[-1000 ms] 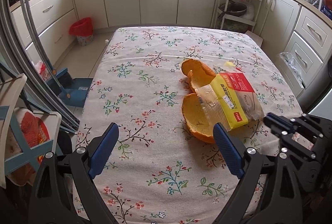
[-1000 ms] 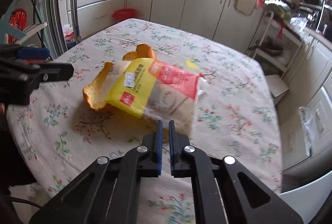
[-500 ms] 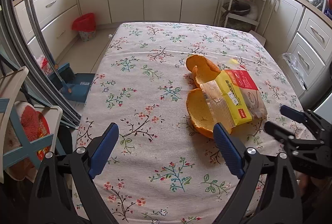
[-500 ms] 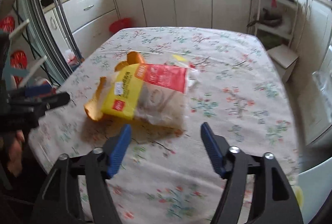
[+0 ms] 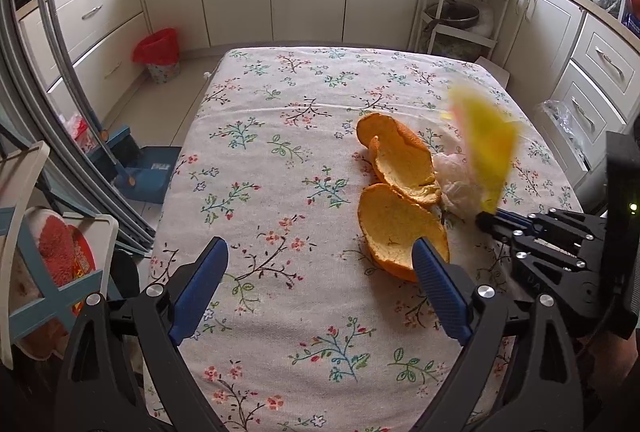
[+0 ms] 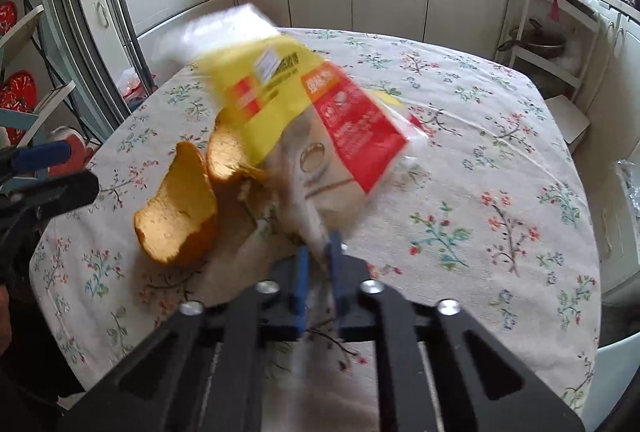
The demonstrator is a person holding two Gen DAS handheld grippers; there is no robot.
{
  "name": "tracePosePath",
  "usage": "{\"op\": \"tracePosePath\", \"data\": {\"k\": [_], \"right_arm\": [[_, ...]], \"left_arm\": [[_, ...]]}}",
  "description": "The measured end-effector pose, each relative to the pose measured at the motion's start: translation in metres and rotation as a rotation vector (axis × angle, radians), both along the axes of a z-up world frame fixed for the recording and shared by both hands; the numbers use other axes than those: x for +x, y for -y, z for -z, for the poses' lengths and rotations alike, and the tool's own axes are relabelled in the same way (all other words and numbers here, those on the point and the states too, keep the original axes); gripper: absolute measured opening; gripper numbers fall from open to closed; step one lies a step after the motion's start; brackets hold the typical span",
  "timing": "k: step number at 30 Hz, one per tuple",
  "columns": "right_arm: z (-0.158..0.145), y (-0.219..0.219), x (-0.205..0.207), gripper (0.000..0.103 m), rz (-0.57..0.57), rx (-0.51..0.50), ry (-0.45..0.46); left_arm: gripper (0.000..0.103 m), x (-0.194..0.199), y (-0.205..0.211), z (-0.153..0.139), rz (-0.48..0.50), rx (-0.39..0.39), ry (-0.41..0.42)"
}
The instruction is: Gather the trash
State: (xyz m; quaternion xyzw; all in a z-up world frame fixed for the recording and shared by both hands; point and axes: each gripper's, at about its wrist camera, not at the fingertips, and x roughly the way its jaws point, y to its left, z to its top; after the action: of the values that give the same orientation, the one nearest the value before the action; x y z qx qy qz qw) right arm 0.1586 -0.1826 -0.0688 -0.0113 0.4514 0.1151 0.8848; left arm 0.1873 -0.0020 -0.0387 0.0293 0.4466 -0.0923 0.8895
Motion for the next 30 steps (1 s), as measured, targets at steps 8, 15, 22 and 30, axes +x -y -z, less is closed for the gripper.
{"op": "tracePosePath", "data": {"k": [8, 15, 22, 30], "right_arm": [[-0.025, 0.018, -0.041, 0.005, -0.026, -0.175, 0.096], [-0.019, 0.015, -0.081, 0.005, -0.14, -0.423, 0.099], [-0.011, 0.012, -0.091, 0.052, -0.182, -0.441, 0.123], [-0.004, -0.026, -0.099, 0.069, -0.295, -0.507, 0.232]], "left_arm": [[0.089, 0.0, 0.019, 0.01, 0.03, 0.02, -0.03], [0.089, -0.003, 0.029, 0.02, 0.034, 0.043, -0.047], [0.089, 0.003, 0.026, 0.032, -0.004, -0.027, -0.11], [0.089, 0.01, 0.021, 0.04, -0.036, -0.086, -0.142]]}}
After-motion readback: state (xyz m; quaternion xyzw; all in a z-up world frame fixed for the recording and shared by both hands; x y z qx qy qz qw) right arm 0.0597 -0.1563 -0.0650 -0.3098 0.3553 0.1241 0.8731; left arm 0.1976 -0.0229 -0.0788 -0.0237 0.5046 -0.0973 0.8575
